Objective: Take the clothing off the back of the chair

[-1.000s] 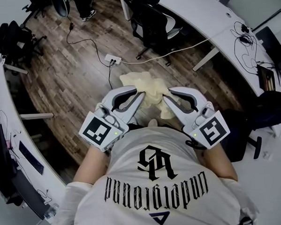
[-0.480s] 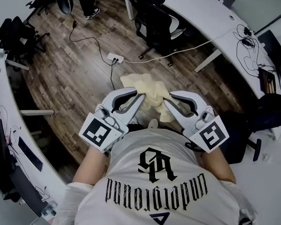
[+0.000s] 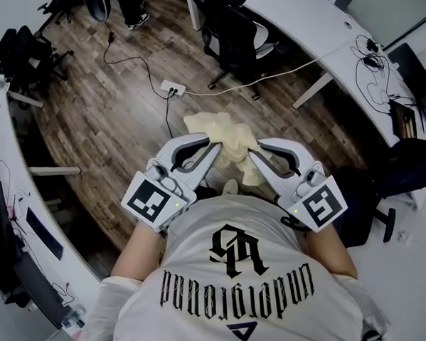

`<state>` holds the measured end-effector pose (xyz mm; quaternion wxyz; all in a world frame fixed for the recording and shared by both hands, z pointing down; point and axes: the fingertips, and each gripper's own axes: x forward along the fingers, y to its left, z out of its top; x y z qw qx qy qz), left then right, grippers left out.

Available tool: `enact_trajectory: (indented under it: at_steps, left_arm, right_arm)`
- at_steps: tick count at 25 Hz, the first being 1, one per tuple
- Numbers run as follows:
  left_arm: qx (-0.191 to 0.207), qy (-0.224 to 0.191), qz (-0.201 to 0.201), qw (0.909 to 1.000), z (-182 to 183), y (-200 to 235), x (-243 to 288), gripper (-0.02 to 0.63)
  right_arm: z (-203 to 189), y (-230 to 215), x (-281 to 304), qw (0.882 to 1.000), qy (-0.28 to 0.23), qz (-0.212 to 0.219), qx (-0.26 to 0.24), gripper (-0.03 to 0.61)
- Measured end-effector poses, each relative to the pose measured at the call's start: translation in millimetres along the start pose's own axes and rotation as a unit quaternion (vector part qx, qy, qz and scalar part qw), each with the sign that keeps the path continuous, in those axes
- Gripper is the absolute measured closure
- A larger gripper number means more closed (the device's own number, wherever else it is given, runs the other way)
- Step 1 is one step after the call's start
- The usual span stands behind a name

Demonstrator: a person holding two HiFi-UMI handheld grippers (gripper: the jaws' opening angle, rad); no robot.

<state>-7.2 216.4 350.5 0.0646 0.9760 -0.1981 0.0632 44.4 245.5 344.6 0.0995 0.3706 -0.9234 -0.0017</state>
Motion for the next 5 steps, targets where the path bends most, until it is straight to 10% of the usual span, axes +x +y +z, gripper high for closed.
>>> enact_trajectory:
  at_steps: [5]
  left_arm:
    - [0.010,-0.002,0.001,0.9999,-0.2,-1.3,-2.0,0.535]
  right_arm:
    - [1.2,3.0,-3.7,1.000,0.000,-0.003,0.006,0.522]
